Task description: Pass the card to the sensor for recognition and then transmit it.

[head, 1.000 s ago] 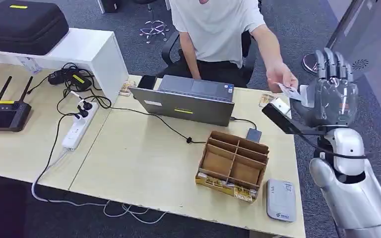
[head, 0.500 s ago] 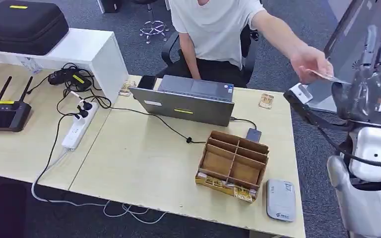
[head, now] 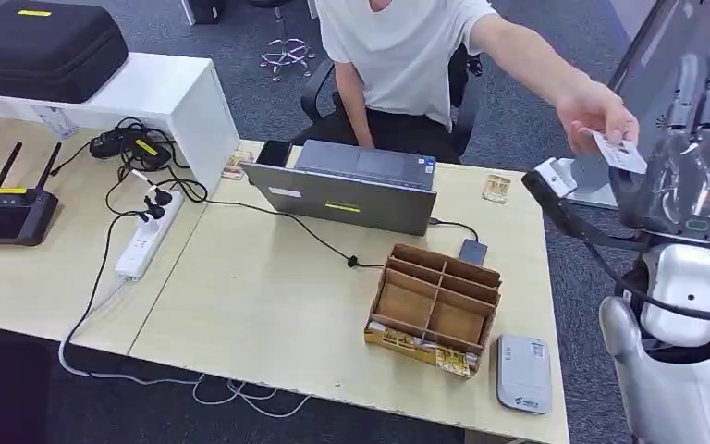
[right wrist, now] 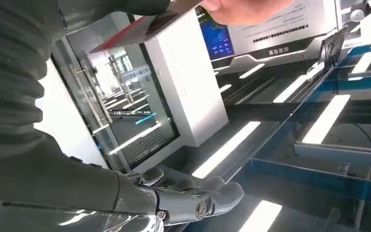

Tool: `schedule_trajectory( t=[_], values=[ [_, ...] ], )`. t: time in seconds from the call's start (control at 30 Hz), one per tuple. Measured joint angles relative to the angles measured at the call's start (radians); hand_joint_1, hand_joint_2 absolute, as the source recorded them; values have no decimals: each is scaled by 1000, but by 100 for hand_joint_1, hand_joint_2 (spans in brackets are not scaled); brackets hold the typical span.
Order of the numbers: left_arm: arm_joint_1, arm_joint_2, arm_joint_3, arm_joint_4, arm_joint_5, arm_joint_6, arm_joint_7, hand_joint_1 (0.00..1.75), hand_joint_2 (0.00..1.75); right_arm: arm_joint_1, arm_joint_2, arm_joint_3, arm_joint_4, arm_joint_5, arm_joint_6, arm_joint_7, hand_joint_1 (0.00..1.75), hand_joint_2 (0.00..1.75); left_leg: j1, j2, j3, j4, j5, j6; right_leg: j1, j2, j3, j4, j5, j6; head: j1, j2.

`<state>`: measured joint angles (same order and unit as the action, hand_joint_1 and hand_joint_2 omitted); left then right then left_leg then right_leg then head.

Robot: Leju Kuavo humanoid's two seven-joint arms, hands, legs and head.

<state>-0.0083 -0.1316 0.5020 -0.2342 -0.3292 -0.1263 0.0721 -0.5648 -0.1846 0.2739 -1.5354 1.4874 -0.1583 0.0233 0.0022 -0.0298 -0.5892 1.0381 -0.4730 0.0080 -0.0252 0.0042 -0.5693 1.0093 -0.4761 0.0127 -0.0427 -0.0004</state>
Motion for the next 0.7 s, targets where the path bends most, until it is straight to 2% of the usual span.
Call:
schedule_trajectory(
  t=[0.03,0.2,0.7],
  values=[
    [0,0,0,0,-1,0,0,0,175,0,1,0,0,0,0,-1,175,175,0,0,0,0,0,0,0,0,0,0,0,0,0,0],
    [0,1,0,0,-5,-3,0,0,175,2,3,0,1,-22,23,-26,175,175,0,0,0,0,0,0,0,0,0,0,0,0,0,0],
    [-1,2,1,0,-7,-9,0,0,175,4,6,-3,1,-39,25,-32,175,175,0,0,0,0,0,0,0,0,0,0,0,0,0,0]
  ],
)
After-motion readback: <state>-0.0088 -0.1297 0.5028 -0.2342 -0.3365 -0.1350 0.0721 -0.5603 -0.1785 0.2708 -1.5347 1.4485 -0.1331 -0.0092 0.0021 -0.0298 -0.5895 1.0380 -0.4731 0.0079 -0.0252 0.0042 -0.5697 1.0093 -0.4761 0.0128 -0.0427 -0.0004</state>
